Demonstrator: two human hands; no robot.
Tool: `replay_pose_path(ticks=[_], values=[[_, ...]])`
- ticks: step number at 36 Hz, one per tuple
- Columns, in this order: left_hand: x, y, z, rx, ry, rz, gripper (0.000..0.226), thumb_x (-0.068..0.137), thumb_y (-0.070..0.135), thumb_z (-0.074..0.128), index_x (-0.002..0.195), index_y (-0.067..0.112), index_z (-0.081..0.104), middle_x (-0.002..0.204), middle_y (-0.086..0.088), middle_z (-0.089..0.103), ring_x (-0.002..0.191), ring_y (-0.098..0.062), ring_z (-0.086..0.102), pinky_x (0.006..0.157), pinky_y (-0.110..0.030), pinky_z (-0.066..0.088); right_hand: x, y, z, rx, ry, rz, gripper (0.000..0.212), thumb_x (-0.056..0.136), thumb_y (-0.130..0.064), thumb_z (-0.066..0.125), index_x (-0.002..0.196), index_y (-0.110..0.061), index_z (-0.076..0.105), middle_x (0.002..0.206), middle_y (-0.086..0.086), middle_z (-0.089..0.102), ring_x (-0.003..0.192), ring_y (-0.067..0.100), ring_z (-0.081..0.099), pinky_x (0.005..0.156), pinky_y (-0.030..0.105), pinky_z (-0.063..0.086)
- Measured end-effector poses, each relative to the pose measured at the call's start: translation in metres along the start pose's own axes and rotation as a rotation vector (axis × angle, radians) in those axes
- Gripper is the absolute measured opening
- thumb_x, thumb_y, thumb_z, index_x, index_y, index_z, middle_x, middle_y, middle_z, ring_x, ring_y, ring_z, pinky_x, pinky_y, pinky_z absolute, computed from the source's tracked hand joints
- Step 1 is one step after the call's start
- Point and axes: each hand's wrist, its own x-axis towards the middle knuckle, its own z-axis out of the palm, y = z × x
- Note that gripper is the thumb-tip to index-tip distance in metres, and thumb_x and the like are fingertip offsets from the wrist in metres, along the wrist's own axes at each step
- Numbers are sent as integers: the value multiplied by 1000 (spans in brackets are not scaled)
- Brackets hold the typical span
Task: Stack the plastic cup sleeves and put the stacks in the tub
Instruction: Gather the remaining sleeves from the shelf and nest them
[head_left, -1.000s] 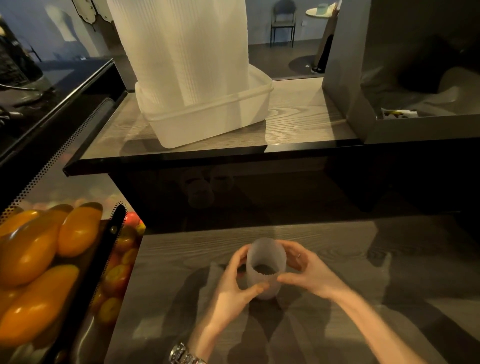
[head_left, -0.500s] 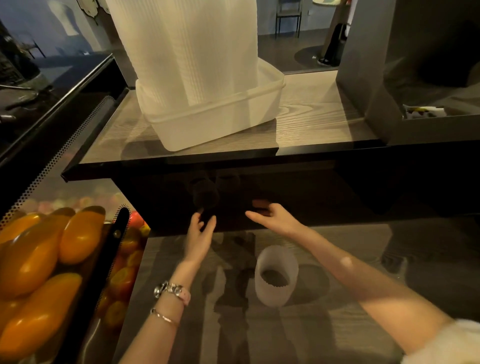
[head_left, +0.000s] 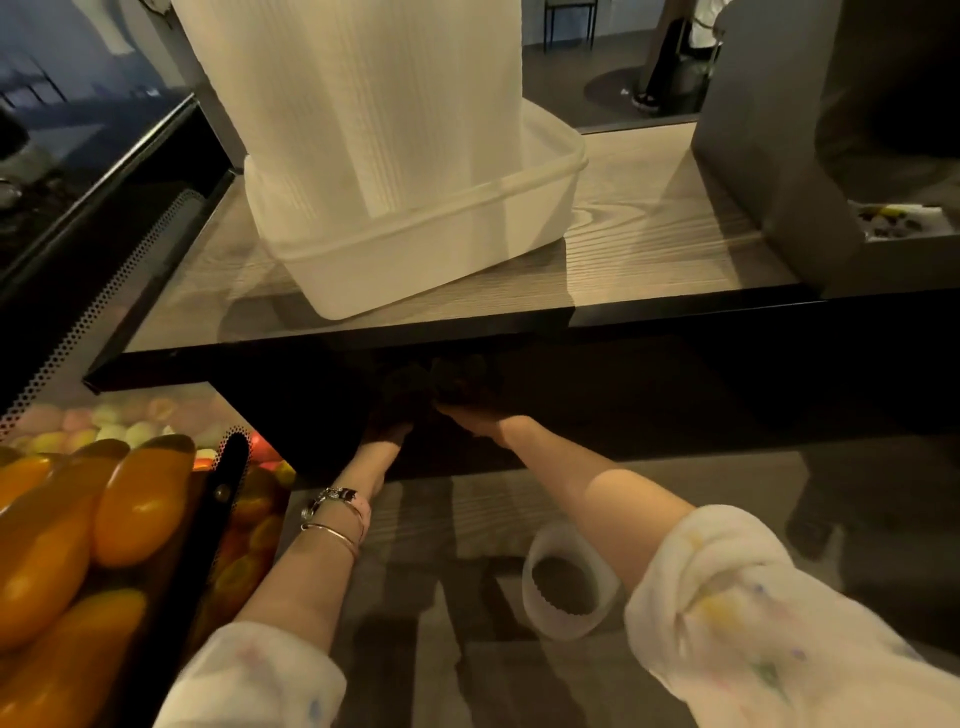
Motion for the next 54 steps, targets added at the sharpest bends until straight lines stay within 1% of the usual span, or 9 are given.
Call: replay_pose_path(ticks=[6, 10, 16, 29, 33, 36, 43, 49, 54], values=[[-1, 1, 8, -133, -25, -52, 44, 95, 24, 50, 136, 10, 42, 137, -15, 45, 124, -29, 44, 94, -38, 42, 3, -3, 16, 261, -50, 136, 49, 96, -41, 42, 137, -14, 38, 139, 14, 42, 125, 29, 43, 100, 37, 40], [-3, -2, 18, -147, -2, -49, 38, 95, 20, 50, 130, 7, 46, 132, -18, 49, 108, -27, 51, 73, -30, 46, 3, -2, 22, 114, 24, 51, 40, 98, -32, 42, 131, -10, 45, 132, 16, 48, 121, 29, 48, 97, 32, 37], [2, -7, 16, -86, 38, -62, 44, 97, 27, 45, 138, 12, 37, 137, -16, 42, 116, -31, 47, 80, -35, 46, 8, 4, -1, -134, 185, -18, 54, 95, -36, 46, 142, -12, 32, 145, 17, 34, 136, 35, 29, 111, 43, 25], [12, 4, 3, -201, 51, -160, 42, 97, 28, 44, 136, 12, 40, 142, -12, 40, 128, -29, 40, 93, -42, 41, 15, -23, 4, -314, -17, -89, 55, 99, -43, 32, 148, -19, 22, 155, 11, 18, 142, 30, 16, 114, 43, 16], [-1, -7, 6, -60, 76, -26, 46, 95, 32, 48, 136, 12, 42, 137, -12, 45, 120, -26, 46, 103, -37, 38, 7, -9, 0, -137, -11, -50, 63, 92, -41, 51, 145, -17, 27, 151, 12, 27, 139, 31, 25, 112, 44, 23], [-17, -17, 14, -11, 71, 36, 43, 88, 15, 62, 129, 9, 49, 123, -7, 54, 112, -21, 50, 91, -24, 38, -2, 7, -8, -131, -38, -60, 66, 86, -28, 64, 142, -14, 31, 146, 13, 33, 136, 30, 29, 110, 39, 24], [-48, -44, 40, -21, -77, 66, 66, 73, -5, 72, 129, 8, 40, 120, -9, 53, 112, -22, 53, 88, -29, 46, -32, 47, -26, -301, -81, -110, 91, 71, -10, 79, 145, -14, 25, 143, 14, 38, 130, 29, 40, 105, 33, 34], [-68, -74, 61, 137, -234, 192, 69, 76, -2, 71, 135, 15, 40, 128, -10, 52, 98, -9, 53, 70, -9, 47, -61, 84, -33, -322, -104, -91, 53, 76, -13, 74, 125, -17, 54, 124, 3, 58, 119, 18, 52, 101, 23, 39], [-77, -66, 62, 143, -200, 200, 66, 78, 13, 73, 135, 21, 40, 133, -3, 49, 112, -7, 44, 73, -8, 38, -74, 90, -41, -167, -65, -161, 51, 72, -11, 77, 117, -20, 55, 116, -6, 58, 110, 3, 52, 98, 26, 44]])
